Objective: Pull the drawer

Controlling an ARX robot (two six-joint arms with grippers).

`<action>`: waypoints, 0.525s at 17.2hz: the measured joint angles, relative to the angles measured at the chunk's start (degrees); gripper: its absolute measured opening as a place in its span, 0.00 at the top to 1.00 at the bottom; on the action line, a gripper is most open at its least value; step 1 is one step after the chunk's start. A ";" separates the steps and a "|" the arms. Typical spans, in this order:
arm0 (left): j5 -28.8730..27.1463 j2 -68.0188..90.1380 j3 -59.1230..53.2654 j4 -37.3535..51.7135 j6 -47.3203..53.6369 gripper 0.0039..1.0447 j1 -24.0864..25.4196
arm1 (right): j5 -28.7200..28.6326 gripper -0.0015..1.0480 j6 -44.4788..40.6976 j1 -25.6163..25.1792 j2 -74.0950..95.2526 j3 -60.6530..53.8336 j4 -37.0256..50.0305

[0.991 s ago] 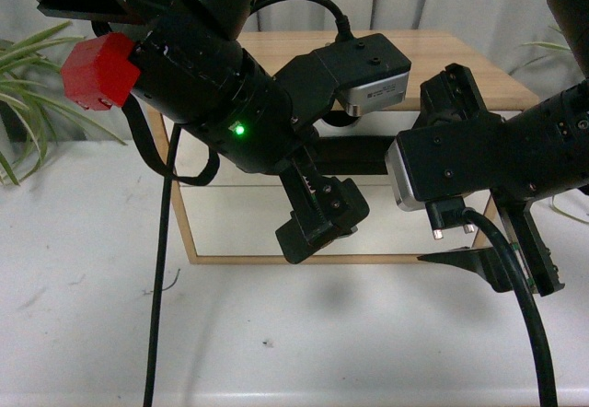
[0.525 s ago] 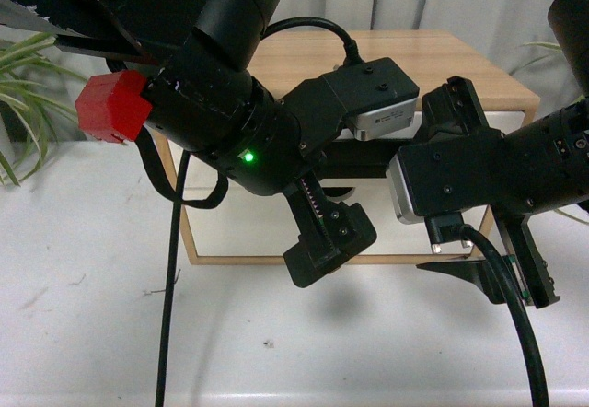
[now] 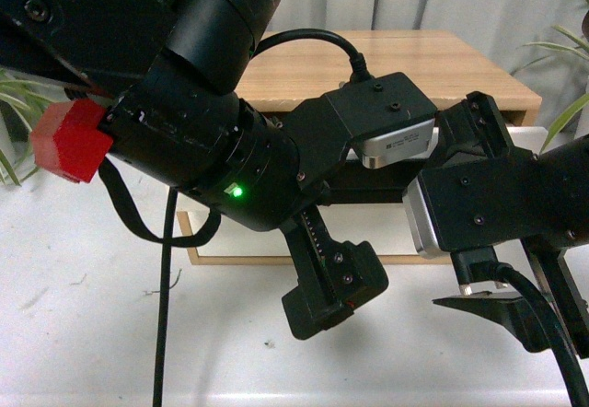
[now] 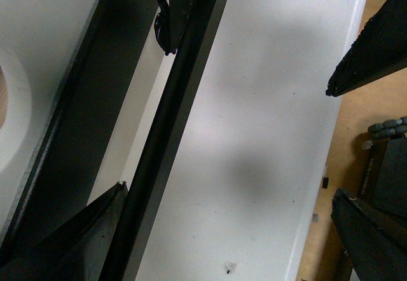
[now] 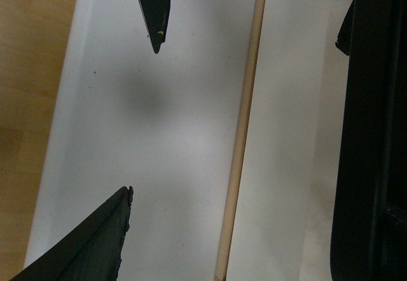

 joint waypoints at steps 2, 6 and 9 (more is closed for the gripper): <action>-0.02 -1.40 -2.25 1.33 -0.26 0.06 -0.55 | -0.20 0.06 0.00 0.00 -1.53 -2.10 0.39; -0.04 -5.18 -7.67 3.17 -1.68 0.06 -2.45 | -0.98 0.06 0.31 0.44 -6.43 -7.72 0.24; 0.13 -7.61 -10.80 3.85 -2.32 0.06 -3.67 | -1.49 0.06 1.36 1.27 -9.88 -11.45 -0.22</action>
